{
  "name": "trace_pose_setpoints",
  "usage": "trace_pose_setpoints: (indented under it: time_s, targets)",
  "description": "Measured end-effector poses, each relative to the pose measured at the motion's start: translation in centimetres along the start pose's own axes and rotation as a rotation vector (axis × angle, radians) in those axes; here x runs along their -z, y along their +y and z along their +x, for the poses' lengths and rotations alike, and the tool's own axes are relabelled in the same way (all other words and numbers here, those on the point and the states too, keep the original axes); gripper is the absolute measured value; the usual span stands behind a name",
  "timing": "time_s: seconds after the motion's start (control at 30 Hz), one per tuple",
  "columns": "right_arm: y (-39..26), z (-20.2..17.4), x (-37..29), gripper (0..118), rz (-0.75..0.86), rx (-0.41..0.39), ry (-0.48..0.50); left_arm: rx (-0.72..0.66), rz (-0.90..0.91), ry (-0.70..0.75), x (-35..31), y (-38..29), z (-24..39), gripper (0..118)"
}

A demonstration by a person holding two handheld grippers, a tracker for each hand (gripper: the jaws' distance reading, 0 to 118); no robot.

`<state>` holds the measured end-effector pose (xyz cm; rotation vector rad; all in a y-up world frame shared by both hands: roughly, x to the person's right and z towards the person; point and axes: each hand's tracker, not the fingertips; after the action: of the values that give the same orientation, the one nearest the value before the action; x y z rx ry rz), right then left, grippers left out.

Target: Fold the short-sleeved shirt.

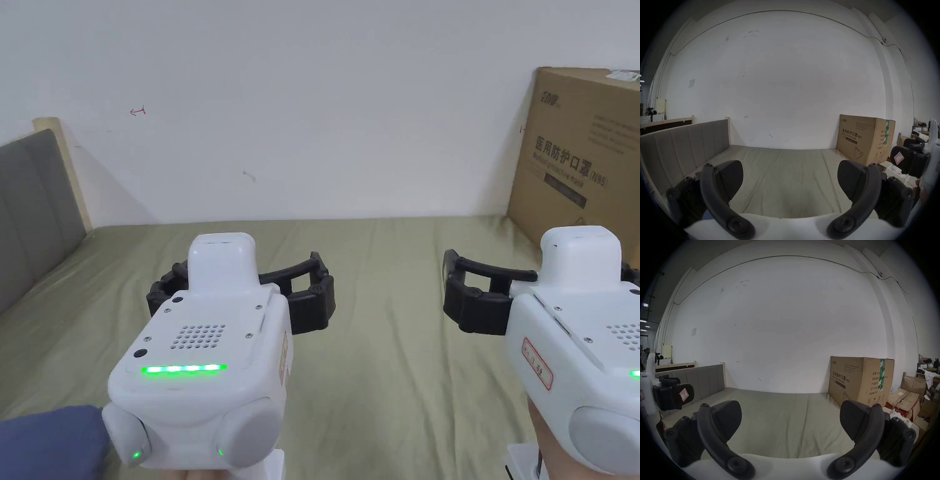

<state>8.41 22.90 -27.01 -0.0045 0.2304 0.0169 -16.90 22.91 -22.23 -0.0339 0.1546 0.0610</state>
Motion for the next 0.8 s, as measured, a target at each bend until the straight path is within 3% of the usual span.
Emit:
trace_pose_setpoints:
  time_s: [0.4, 0.8]
  targets:
    - [-0.2, -0.1, 0.2, 118, -0.01, -0.006, 0.003, -0.007, -0.013, 0.041, 0.8, -0.2, -0.1, 116]
    - [-0.7, -0.2, 0.7, 118, -0.008, -0.003, 0.006, -0.019, -0.04, -0.009, 1.3, -0.7, -0.3, 116]
